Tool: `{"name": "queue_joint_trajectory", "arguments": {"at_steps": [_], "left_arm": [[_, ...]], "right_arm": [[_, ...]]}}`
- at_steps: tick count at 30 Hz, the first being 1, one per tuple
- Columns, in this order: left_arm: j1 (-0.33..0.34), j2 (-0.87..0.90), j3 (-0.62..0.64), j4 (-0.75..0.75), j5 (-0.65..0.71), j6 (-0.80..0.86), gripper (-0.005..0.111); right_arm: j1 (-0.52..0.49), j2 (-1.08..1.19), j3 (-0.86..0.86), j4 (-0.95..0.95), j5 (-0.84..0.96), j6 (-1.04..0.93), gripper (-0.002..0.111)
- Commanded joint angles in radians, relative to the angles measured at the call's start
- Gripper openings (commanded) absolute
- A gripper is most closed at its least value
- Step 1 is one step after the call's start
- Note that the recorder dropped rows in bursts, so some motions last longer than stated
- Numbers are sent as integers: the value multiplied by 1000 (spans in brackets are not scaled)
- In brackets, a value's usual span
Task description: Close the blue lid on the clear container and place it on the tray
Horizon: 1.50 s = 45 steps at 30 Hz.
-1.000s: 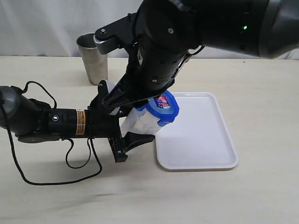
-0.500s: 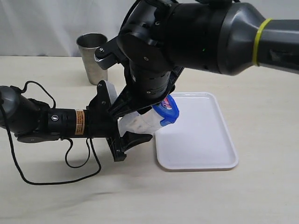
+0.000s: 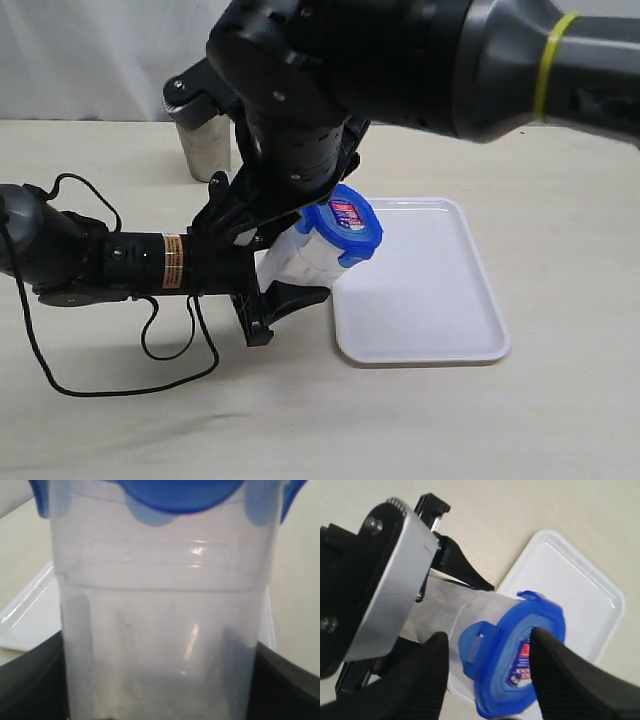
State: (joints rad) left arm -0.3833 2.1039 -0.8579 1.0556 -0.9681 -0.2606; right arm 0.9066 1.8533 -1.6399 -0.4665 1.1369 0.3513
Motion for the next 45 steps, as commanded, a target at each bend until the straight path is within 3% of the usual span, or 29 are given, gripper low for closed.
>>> {"name": "queue_joint_trajectory", "arguments": {"at_steps": [1, 4, 8, 14, 26, 32, 37, 45], "left_arm": [[-2, -7, -4, 6, -24, 2, 0], [-2, -7, -4, 6, -117, 4, 0], [-2, -7, -4, 6, -231, 4, 0], [-2, -7, -4, 8, -253, 4, 0], [-2, -7, -4, -33, -253, 31, 0], [-2, -7, -4, -33, -253, 31, 0], [-2, -7, -4, -33, -253, 31, 0], [-2, -7, -4, -77, -253, 31, 0]], "right_arm": [[-21, -114, -11, -24, 36, -17, 49], [-32, -203, -6, -27, 38, -54, 42], [-34, -389, 136, -43, -70, -67, 4], [-34, -726, 513, -77, -465, -67, 5], [-34, -1320, 916, -83, -690, 31, 5], [-34, -1580, 1098, -91, -698, 38, 5], [-34, -1764, 1140, -81, -686, 39, 5], [-34, -1853, 1190, -57, -476, 64, 5]]}}
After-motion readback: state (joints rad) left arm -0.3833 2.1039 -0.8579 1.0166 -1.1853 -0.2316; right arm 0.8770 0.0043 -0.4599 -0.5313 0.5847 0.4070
